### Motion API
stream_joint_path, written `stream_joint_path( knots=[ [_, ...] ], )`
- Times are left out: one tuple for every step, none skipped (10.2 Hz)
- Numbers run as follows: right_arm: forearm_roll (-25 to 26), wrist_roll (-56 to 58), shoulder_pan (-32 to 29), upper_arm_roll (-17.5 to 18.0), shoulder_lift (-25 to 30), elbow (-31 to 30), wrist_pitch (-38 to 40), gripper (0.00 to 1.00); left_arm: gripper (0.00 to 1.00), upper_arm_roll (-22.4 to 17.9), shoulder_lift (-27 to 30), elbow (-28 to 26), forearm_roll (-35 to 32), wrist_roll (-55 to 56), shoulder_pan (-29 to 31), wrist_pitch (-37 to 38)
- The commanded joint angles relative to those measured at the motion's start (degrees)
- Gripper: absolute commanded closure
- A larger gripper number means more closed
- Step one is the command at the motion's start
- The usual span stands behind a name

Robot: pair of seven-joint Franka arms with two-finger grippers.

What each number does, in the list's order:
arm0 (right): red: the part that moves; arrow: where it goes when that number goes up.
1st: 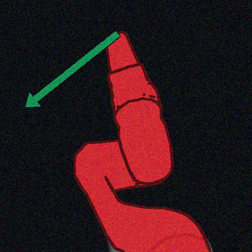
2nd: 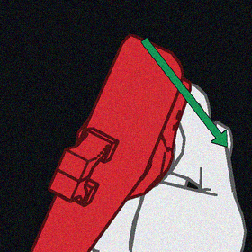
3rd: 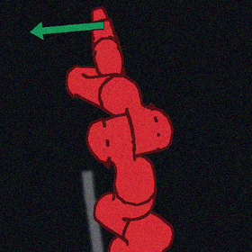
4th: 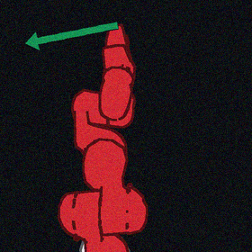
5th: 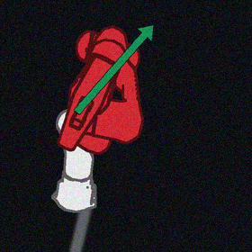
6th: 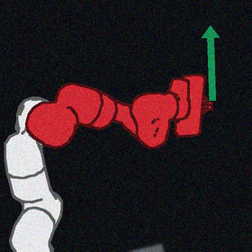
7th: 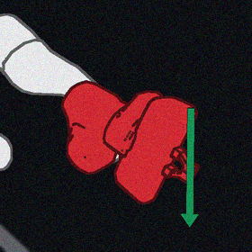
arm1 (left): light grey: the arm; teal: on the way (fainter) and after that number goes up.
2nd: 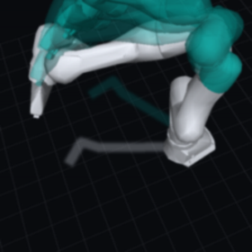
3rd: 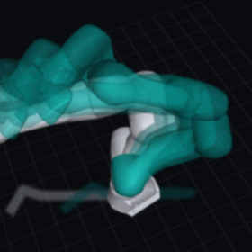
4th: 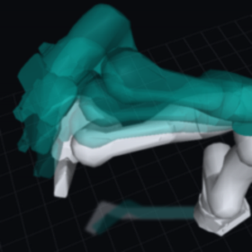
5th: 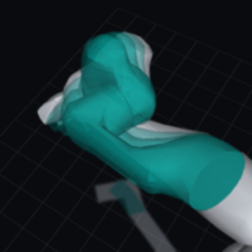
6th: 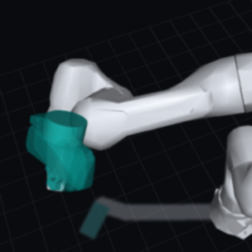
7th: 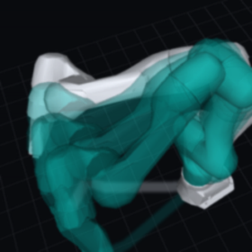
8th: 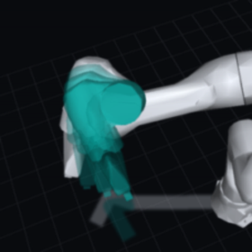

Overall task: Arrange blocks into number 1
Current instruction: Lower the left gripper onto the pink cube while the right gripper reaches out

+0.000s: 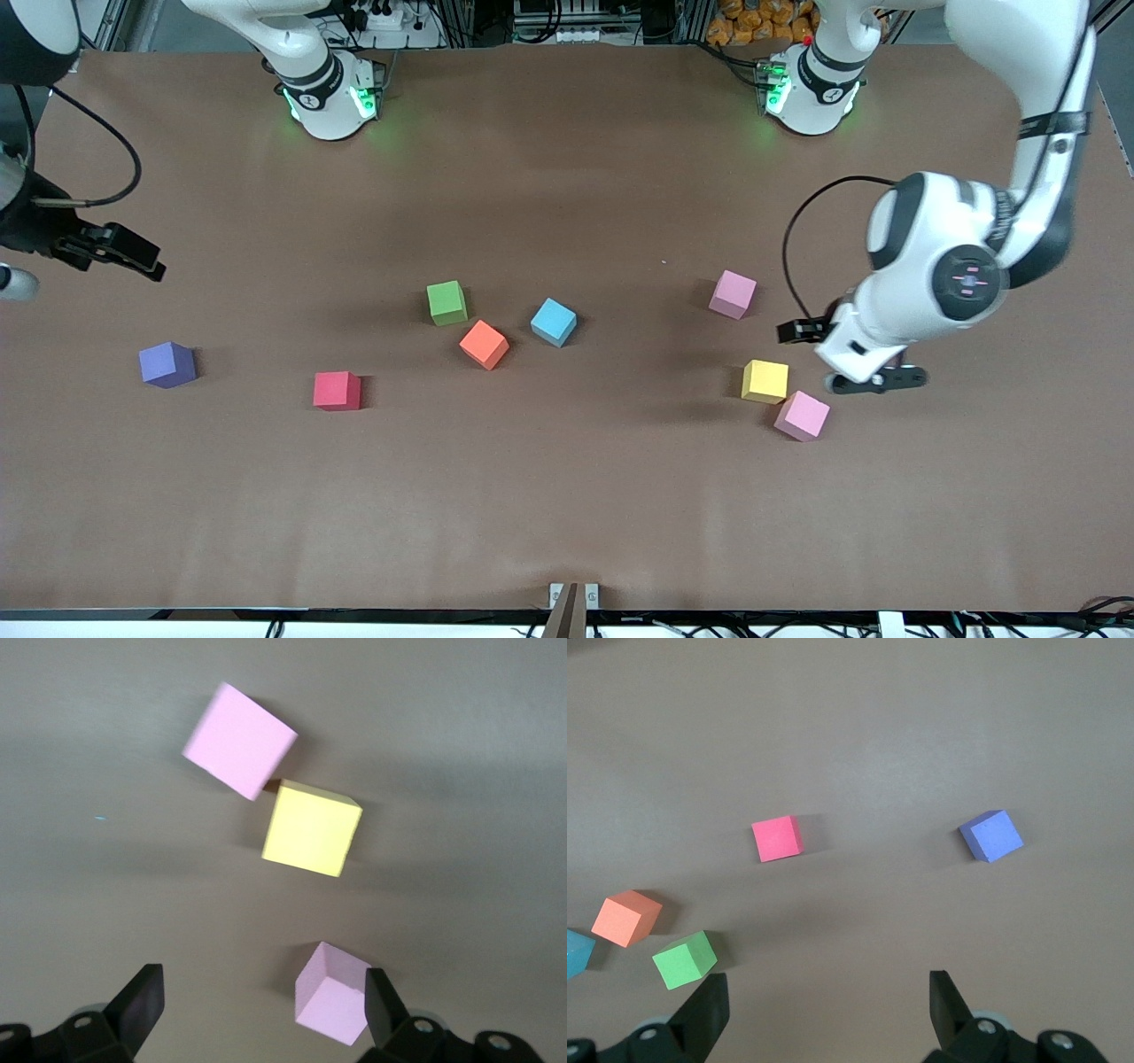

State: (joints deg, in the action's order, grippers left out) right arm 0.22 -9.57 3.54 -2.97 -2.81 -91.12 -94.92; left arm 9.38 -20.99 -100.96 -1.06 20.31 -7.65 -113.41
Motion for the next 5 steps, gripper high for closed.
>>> stream_joint_path(
  knots=[
    [0.22, -0.71, 0.68, -0.10, -1.75, 0.24, -0.35, 0.00, 0.00, -0.24, 2.53, -8.44, -1.58, 5.76, -4.20, -5.83],
    [0.22, -0.71, 0.76, -0.10, -2.54, 0.33, -0.62, 0.00, 0.00, -0.24, 3.41, -10.90, -1.67, 6.40, -5.96, -7.85],
    [0.22, -0.71, 1.29, -0.10, -2.99, 0.33, -1.32, 0.00, 0.00, -0.15, 4.03, -12.58, -2.28, 6.40, -6.93, -9.09],
    [0.22, -0.71, 1.29, -0.10, -3.60, 0.42, -1.67, 0.00, 0.00, 0.98, 4.12, -13.82, -4.55, 6.32, -7.20, -10.06],
    [0.22, -0.71, 1.29, -0.10, -3.78, 0.33, -2.28, 0.00, 0.00, 2.91, 4.03, -15.66, -6.83, 6.23, -7.12, -11.73]
  ],
)
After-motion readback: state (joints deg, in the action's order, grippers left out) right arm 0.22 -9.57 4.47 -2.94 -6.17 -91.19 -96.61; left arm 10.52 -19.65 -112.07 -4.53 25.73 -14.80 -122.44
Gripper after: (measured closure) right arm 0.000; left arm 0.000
